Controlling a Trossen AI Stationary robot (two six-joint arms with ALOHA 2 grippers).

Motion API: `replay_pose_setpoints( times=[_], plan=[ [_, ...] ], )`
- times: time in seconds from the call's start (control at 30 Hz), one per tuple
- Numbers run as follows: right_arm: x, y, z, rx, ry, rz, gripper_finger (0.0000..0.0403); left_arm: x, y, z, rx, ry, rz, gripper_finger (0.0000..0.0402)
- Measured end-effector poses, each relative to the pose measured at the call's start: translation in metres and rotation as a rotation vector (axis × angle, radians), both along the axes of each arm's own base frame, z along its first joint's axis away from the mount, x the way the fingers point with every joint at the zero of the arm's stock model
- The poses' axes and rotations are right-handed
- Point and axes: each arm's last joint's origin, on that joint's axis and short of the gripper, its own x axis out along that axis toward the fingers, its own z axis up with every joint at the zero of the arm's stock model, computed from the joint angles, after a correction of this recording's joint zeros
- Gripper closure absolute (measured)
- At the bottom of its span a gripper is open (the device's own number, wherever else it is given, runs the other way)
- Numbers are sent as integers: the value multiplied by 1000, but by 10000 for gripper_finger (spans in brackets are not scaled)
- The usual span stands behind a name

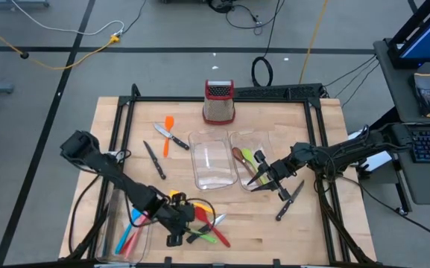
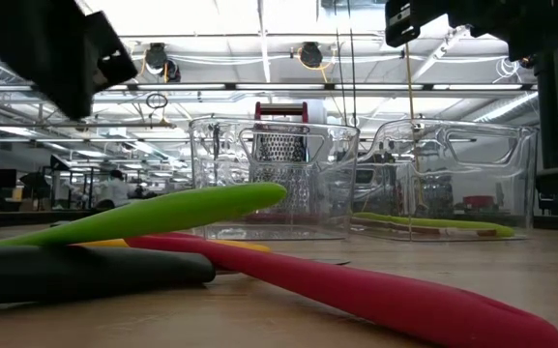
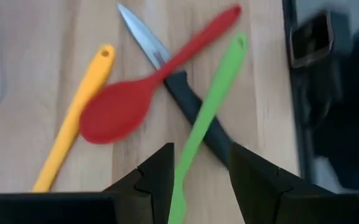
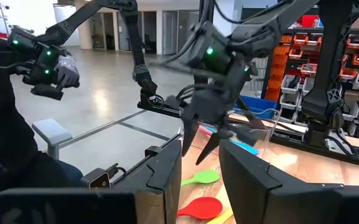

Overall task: Pick & Place Kitchen Items
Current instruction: Put the green spatula into the left transparent bin

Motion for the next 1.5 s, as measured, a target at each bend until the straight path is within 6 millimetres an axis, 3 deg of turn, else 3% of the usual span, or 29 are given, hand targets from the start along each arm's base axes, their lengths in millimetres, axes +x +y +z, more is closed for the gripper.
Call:
replay_pose_setpoints(
  times=[0.6,1.33,1.5],
  plan=[
    [0,0,0,0,1,-1,303,6,-14,-46,146,54,-169,254],
    [0,0,0,0,1,-1,303,10,-14,-73,248,92,-219,255],
    [0,0,0,3,2,-1,303,9,-14,-75,246,102,-226,286]
  ],
)
